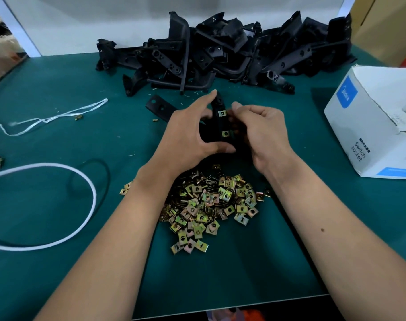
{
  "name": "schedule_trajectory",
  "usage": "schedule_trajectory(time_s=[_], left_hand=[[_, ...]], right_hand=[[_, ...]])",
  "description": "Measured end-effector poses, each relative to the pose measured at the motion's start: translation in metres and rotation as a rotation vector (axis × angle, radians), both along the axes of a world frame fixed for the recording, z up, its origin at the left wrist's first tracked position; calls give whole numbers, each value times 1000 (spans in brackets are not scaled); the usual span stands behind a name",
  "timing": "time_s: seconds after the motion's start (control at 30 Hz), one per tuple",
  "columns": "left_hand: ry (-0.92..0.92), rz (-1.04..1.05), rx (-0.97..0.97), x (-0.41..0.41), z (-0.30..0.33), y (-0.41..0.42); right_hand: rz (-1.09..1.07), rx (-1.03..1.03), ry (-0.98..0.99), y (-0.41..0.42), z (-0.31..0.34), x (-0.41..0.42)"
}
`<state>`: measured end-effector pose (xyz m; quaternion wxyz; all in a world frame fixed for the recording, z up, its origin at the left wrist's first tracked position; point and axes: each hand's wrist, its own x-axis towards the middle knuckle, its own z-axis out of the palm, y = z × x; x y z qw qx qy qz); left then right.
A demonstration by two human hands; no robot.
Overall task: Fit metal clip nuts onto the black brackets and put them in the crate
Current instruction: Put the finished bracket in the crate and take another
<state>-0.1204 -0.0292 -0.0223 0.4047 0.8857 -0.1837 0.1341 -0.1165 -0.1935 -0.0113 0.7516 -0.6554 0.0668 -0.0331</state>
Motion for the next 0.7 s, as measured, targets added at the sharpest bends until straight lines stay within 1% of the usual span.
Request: schedule_trajectory(time_s=[0.13,0.37,0.5,0.53,0.63,0.7], left_hand=[[10,15,-17,0,-1,0],[22,73,-61,1,-2,-5],[41,97,-63,3,-4,-3],[53,105,-59,3,-4,-3],[65,150,-31,4,-4,-4],[56,177,-1,3,-3,-6]], right_hand=[[-20,-123,-68,1,1,0],[10,-208,-136,6,-3,-2],[73,-232,-114,0,-1,-1],[91,-278,-111,-3,0,0],[77,-565,-127,-11,3,1],[85,-632,-132,-12,6,0]])
